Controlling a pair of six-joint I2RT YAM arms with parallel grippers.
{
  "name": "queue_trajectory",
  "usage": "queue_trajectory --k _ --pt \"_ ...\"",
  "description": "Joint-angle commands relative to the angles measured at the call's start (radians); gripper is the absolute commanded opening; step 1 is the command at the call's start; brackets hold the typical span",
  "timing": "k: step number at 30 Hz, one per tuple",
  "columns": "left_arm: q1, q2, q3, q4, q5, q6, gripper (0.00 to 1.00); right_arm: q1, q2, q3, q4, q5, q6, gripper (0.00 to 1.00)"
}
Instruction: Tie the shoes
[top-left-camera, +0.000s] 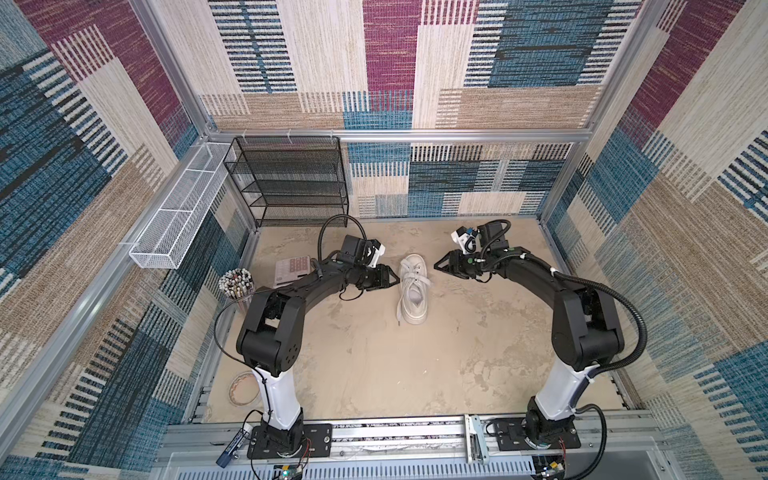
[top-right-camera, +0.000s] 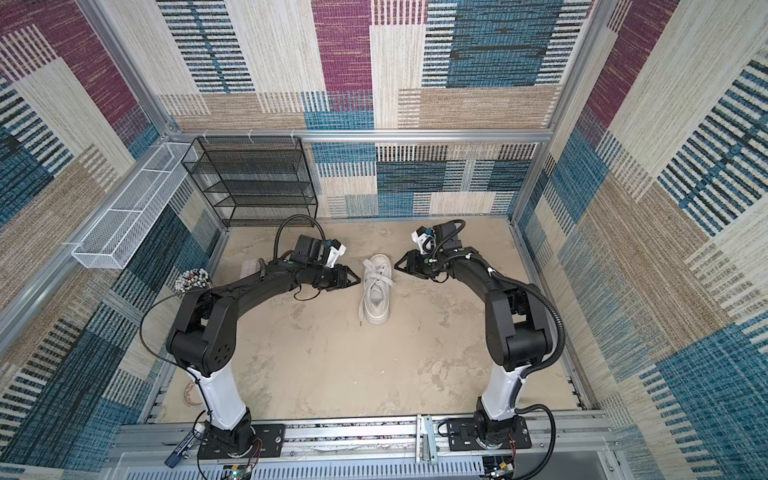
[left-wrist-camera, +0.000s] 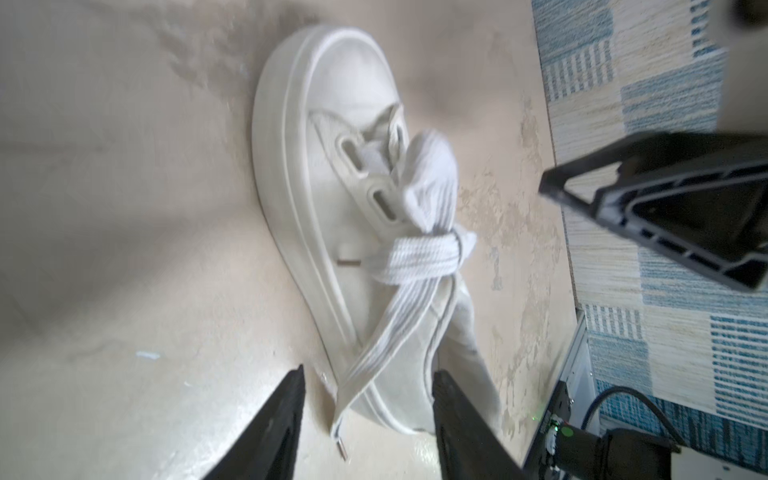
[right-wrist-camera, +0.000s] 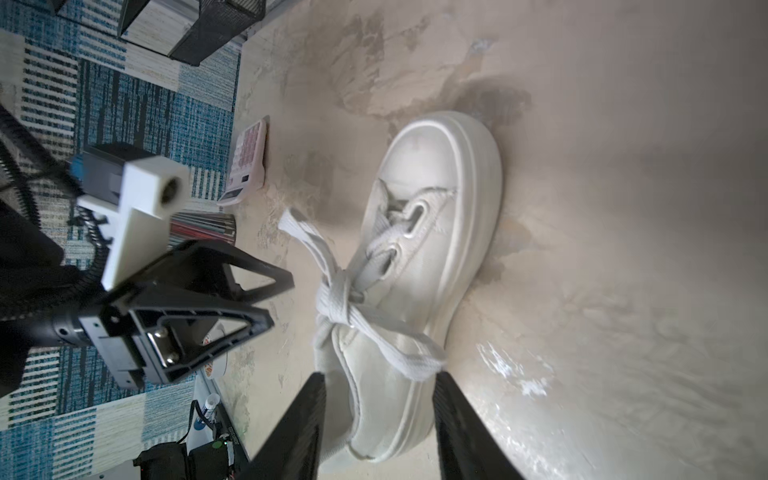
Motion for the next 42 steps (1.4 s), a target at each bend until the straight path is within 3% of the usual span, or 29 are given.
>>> queue_trajectory --k 1,6,10,17,19,23,39,42 --pt "-0.003 -0.011 -0.048 0.030 0.079 0.010 0.53 0.040 0.053 0.082 -0.047 0.037 -0.043 0.45" --pt "-0.014 0.010 -0.075 0.034 0.137 0.027 0.54 0.063 0.134 0.207 -0.032 -0.007 -0.017 0.45" --pt "-0.035 0.030 -0.088 0.034 0.118 0.037 0.52 0.074 0.196 0.305 -0.039 -0.033 -0.009 0.45" --pt "-0.051 0.099 -0.065 0.068 0.118 0.022 0.47 0.091 0.230 0.335 -0.039 -0.058 -0.005 0.44" --pt "-0.051 0.109 -0.055 0.078 0.107 0.017 0.39 0.091 0.239 0.333 -0.039 -0.064 -0.009 0.44" --pt "-0.051 0.109 -0.027 0.063 0.087 0.025 0.00 0.099 0.264 0.340 -0.035 -0.074 -0.019 0.44" --pt "-0.034 0.123 0.085 -0.111 0.009 0.106 0.00 0.123 0.324 0.380 -0.072 0.013 -0.067 0.43" --pt "-0.029 0.136 0.105 -0.143 0.003 0.118 0.00 0.124 0.316 0.360 -0.055 -0.025 -0.076 0.32"
